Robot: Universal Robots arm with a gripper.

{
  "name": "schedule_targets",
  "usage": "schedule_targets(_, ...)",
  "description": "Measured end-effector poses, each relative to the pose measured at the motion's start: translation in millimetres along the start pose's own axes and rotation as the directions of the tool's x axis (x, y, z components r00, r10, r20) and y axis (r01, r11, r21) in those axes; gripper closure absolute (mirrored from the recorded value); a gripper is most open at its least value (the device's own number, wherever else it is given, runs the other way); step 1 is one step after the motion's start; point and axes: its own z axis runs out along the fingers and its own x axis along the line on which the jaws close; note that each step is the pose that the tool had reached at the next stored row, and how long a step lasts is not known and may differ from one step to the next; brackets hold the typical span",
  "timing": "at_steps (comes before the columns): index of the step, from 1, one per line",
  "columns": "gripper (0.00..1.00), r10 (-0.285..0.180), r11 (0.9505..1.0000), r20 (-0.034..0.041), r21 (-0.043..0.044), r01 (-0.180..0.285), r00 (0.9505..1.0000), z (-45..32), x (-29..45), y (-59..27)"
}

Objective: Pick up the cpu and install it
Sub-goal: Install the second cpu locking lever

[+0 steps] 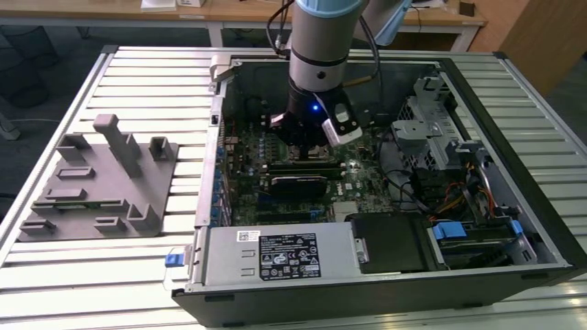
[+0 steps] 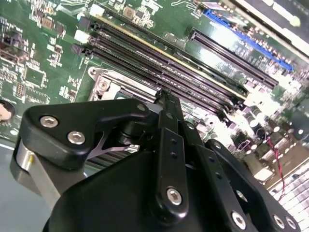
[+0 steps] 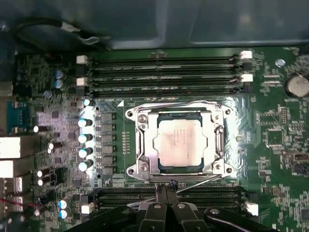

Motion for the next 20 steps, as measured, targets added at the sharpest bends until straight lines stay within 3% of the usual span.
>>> schedule_targets(7, 0.89, -0.097, 0.9953, -0.0025, 0.0018, 0.097, 0.9953, 4.6, 0.8, -0.3)
schedule_targets(11, 0.89, -0.118, 0.9930, -0.0025, -0.0010, 0.118, 0.9930, 5.9, 3.3, -3.4)
schedule_targets(14, 0.89, -0.120, 0.9926, 0.0001, -0.0188, 0.120, 0.9927, 5.9, 4.5, -6.8)
schedule_targets(18, 0.89, -0.122, 0.9900, 0.0052, -0.0708, 0.122, 0.9926, 6.5, 6.7, -11.0)
schedule_targets(20, 0.89, -0.122, 0.9897, 0.0059, -0.0761, 0.122, 0.9926, 7.6, 8.2, -13.8)
